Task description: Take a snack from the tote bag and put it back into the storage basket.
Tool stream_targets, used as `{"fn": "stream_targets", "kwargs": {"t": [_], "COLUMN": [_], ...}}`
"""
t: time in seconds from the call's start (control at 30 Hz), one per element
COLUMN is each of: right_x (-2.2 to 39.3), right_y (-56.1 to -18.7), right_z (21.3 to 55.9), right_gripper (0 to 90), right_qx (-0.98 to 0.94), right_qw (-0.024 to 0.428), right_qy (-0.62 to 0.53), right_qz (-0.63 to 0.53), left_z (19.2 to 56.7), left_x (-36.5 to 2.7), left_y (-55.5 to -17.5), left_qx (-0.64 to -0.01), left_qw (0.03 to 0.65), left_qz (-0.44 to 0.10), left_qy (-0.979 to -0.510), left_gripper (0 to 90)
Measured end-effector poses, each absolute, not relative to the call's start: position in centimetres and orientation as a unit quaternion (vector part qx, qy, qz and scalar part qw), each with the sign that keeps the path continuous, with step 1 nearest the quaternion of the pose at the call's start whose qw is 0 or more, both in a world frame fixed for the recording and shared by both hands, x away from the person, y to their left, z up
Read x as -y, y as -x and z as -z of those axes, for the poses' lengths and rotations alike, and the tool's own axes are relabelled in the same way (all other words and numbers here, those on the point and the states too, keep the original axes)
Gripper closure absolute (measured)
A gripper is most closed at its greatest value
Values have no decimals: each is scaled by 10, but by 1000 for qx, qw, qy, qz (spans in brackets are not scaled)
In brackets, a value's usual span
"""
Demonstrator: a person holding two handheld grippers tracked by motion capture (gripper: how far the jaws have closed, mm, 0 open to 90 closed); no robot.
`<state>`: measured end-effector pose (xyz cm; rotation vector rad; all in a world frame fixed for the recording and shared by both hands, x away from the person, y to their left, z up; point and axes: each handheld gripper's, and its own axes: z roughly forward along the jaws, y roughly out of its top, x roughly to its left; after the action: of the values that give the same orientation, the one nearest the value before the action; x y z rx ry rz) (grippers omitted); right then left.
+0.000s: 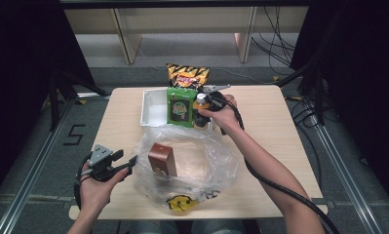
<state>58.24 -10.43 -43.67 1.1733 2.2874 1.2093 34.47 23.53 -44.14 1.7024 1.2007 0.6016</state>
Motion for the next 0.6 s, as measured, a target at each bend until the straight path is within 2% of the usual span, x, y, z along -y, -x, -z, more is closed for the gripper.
{"fn": "stream_targets", "kwargs": {"t": [0.13,0.5,0.57,0.6], "right_x": [107,112,111,114], "right_y": [-582,-571,-568,-565], "right_z": [434,427,426,427], "right_gripper": [174,174,173,176], "right_qx": [-798,-797,-795,-793], "right_qw": [159,173,164,175], "right_qy": [-410,-401,-411,-403], "right_qz": [-413,-417,-416,-422], "left_z": [442,438,438,437], "left_x": [-236,-237,-237,-237], "left_y": [-346,-344,-345,-343], "left_qx": [-483,-492,-485,-489], "left_qw": [472,472,477,471], "left_qz": [-246,-249,-250,-251], "left_qy": [-696,-688,-689,-690], "left_gripper": [366,363,362,362]}}
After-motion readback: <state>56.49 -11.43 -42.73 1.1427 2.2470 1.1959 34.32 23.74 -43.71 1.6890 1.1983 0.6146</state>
